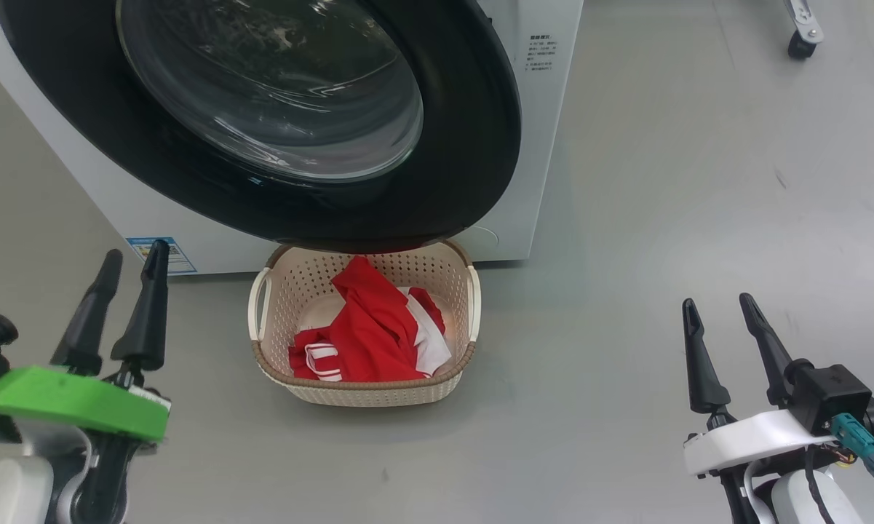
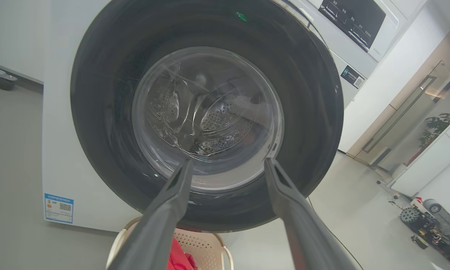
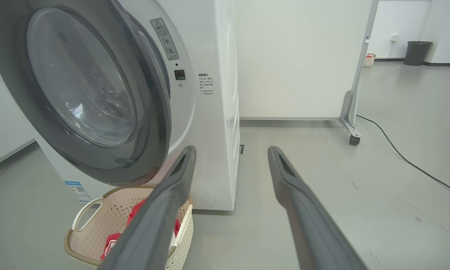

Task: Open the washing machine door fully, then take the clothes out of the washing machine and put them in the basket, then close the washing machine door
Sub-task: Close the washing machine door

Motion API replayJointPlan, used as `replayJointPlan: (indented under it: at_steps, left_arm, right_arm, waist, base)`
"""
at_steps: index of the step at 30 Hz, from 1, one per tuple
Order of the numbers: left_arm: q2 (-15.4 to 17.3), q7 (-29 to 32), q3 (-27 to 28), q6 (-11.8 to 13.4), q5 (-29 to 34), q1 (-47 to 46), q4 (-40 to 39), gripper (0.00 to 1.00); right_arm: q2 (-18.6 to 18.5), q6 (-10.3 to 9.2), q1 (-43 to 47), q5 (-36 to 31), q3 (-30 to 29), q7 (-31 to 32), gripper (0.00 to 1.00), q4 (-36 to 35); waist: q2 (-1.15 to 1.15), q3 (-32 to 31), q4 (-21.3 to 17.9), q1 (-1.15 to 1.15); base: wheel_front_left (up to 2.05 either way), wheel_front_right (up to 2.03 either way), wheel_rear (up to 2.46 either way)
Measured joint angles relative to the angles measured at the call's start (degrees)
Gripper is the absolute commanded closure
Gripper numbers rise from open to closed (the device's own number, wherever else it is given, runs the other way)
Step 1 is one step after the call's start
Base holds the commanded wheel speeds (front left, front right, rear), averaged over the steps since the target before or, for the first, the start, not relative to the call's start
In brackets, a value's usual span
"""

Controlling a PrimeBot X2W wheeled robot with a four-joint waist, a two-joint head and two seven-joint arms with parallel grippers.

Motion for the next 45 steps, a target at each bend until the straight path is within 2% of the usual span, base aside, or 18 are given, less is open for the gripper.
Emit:
replayJointPlan:
  at_steps: [4,10,15,17,23,45]
  left_arm:
    - [4.80,-3.96,-2.09,-0.01,14.36,2.76,1.85,0.00]
    - [4.50,-9.20,-5.32,3.35,24.58,5.60,3.32,0.00]
    - [3.83,-12.07,-7.13,6.89,29.99,7.04,4.43,0.00]
    - [2.55,-13.16,-8.24,8.67,31.06,7.70,5.52,0.00]
    - [0.88,-14.14,-9.83,10.68,32.10,9.01,6.93,0.00]
    - [-1.51,-15.39,-10.65,12.27,34.51,10.15,8.56,0.00]
  right_arm:
    - [-0.13,-0.42,0.71,-0.44,-0.19,0.00,0.00,-0.26]
    - [-0.11,-0.57,0.97,-0.51,-0.09,0.00,0.00,-0.65]
    - [-0.14,-0.93,2.07,-0.56,-0.07,0.00,0.00,-0.74]
    - [-0.16,-1.00,3.11,-1.00,0.00,0.01,0.00,-0.54]
    - [-0.12,-1.49,4.82,-1.48,0.52,0.01,0.00,-0.01]
    - [-0.02,-2.94,6.84,-1.87,0.96,0.59,0.00,-0.79]
  waist:
    - [0.00,-0.99,0.97,0.00]
    - [0.00,-2.01,1.69,0.00]
    - [0.00,-2.63,1.96,0.00]
    - [0.00,-3.15,2.08,0.00]
    - [0.00,-4.42,2.16,0.00]
    - [0.00,-5.99,2.03,0.00]
  base:
    - [0.00,0.00,0.00]
    - [0.00,0.00,0.00]
    - [0.00,0.00,0.00]
    - [0.00,0.00,0.00]
    - [0.00,0.00,0.00]
    - [0.00,0.00,0.00]
